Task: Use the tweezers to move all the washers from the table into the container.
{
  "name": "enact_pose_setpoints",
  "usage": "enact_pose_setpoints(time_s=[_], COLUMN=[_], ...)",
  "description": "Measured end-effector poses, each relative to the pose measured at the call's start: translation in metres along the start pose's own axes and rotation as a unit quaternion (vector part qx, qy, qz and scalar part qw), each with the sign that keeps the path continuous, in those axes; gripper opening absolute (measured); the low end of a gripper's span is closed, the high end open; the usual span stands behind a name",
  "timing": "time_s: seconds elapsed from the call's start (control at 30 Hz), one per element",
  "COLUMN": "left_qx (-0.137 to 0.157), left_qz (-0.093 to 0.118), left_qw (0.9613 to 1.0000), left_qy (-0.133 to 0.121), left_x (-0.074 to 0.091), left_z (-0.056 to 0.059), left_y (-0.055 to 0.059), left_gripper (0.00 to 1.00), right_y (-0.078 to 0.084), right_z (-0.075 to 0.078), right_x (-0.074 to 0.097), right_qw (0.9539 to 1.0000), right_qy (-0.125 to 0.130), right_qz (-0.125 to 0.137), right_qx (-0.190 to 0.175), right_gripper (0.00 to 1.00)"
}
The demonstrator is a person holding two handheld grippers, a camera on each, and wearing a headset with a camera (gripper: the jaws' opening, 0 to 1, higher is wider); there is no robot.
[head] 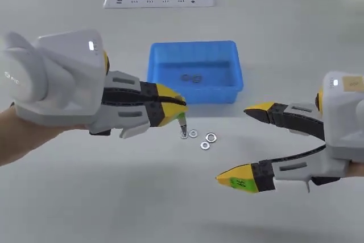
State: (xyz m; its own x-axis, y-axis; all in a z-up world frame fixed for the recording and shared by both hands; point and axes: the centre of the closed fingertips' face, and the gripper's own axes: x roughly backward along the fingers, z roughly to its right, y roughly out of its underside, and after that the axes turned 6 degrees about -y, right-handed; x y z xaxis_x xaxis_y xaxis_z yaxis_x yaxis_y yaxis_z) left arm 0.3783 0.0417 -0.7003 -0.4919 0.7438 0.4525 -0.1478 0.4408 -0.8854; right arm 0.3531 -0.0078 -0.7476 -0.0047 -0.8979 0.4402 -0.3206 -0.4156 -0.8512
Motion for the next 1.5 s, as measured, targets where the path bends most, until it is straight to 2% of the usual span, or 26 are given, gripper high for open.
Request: enact_pose_setpoints(time_s=[0.27, 0.37, 0.8, 0.97, 1.1, 1.17, 1.2, 1.27, 1.37, 1.5], left_qx=[-0.007, -0.014, -0.005, 0.0, 0.002, 0.005, 0.004, 0.005, 0.006, 0.007], left_qz=[-0.001, -0.009, -0.007, -0.008, -0.01, -0.011, -0.011, -0.011, -0.012, -0.013], left_qw=[1.0, 0.9998, 0.9999, 0.9999, 0.9998, 0.9998, 0.9998, 0.9998, 0.9998, 0.9998], left_qy=[0.006, 0.007, 0.01, 0.013, 0.014, 0.013, 0.013, 0.013, 0.014, 0.015], left_x=[-0.003, -0.003, -0.007, -0.005, -0.004, -0.003, -0.003, -0.003, -0.003, -0.003], left_z=[0.003, 0.003, 0.006, 0.007, 0.008, 0.007, 0.007, 0.007, 0.007, 0.007], left_y=[0.002, 0.006, 0.008, 0.009, 0.01, 0.01, 0.011, 0.011, 0.011, 0.011], left_gripper=[0.07, 0.07, 0.07, 0.07, 0.07, 0.07, 0.07, 0.07, 0.07, 0.07], right_y=[0.003, 0.003, 0.009, 0.003, -0.006, -0.006, -0.004, -0.003, -0.003, -0.005], right_z=[-0.004, -0.005, -0.007, -0.005, -0.005, -0.005, -0.005, -0.003, -0.005, -0.004], right_x=[-0.001, -0.001, -0.002, -0.005, -0.017, -0.027, -0.033, -0.042, -0.057, -0.073], right_qw=[0.9998, 0.9997, 0.9994, 0.9994, 0.9994, 0.9989, 0.9978, 0.9959, 0.9926, 0.9883], right_qy=[-0.007, -0.009, -0.013, -0.014, -0.029, -0.044, -0.053, -0.058, -0.077, -0.087], right_qz=[0.001, 0.001, -0.01, -0.005, -0.003, -0.017, -0.033, -0.047, -0.062, -0.074], right_qx=[-0.018, -0.024, -0.031, -0.03, -0.017, 0.005, 0.023, 0.051, 0.07, 0.101], right_gripper=[0.84, 0.84, 0.82, 0.81, 0.77, 0.73, 0.71, 0.63, 0.5, 0.46])
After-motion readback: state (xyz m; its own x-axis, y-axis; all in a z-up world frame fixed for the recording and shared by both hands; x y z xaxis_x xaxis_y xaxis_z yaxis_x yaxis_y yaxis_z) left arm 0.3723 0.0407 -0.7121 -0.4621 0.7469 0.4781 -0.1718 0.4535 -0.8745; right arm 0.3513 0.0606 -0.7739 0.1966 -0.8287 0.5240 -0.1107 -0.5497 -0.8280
